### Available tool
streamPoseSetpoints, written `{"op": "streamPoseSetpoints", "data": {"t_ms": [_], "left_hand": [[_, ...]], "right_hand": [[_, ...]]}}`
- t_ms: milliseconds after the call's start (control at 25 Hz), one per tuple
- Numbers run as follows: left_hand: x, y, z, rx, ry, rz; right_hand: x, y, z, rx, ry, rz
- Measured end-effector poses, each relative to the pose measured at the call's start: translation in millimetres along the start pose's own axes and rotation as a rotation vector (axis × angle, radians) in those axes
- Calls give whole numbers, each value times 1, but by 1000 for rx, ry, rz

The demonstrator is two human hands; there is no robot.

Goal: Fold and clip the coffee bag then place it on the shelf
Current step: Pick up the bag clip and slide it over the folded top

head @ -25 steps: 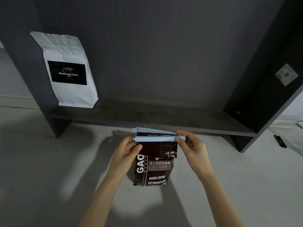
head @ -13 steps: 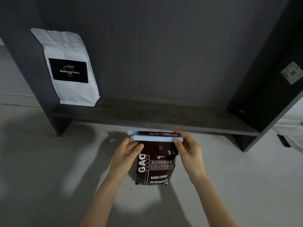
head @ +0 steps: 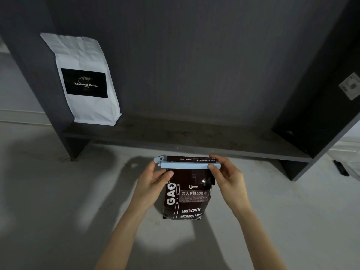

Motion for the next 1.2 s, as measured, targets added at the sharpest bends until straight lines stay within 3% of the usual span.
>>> {"op": "streamPoseSetpoints", "data": {"t_ms": [720,1200], "left_hand": [[-5,-2,-3,43,-40,-20],[-11,-1,-10,-103,2,76]], "right_hand": [[-1,0,0,-14,-49,-9],[-1,-2,-2,-30,-60,-15]]}}
Point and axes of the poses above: each hand's wrist, its own y-axis towards the middle knuckle, its own z-axis out of the palm, x = y × z, the point moved 9 cm from there along y, towards the middle knuckle, and after that the axes turned 15 degrees about -x, right-handed, at the moved point
